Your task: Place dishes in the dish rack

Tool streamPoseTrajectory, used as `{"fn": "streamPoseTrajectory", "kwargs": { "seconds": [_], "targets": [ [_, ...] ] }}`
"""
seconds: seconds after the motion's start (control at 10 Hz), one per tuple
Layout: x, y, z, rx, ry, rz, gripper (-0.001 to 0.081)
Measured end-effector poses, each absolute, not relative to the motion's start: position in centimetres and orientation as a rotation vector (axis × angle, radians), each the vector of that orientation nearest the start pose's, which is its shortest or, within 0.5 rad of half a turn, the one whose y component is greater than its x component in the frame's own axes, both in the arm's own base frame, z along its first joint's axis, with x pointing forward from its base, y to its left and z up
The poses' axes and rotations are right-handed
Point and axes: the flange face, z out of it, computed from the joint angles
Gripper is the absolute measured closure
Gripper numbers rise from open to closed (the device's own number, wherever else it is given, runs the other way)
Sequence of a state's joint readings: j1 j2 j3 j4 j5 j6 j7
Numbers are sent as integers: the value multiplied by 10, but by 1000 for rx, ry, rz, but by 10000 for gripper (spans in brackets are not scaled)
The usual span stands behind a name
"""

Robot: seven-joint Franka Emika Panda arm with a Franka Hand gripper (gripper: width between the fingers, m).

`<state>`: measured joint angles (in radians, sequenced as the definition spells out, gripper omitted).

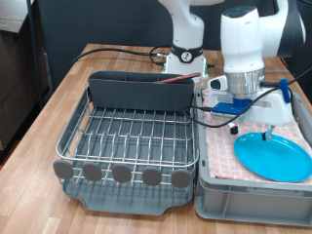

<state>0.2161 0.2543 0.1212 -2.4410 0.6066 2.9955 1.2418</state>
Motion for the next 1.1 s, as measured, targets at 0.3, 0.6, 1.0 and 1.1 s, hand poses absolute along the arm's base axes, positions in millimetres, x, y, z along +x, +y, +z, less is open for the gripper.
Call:
{"fn": "streamPoseTrajectory", "kwargs": {
  "seconds": [0.3,0.6,1.0,1.1],
  "targets": [
    [489,130,226,-2041,1909,-77,431],
    [488,129,223,-2036,1911,-68,616],
    [488,129,221,-2037,1908,-81,791],
    [489,128,221,-2053,1904,-93,791]
  ]
}}
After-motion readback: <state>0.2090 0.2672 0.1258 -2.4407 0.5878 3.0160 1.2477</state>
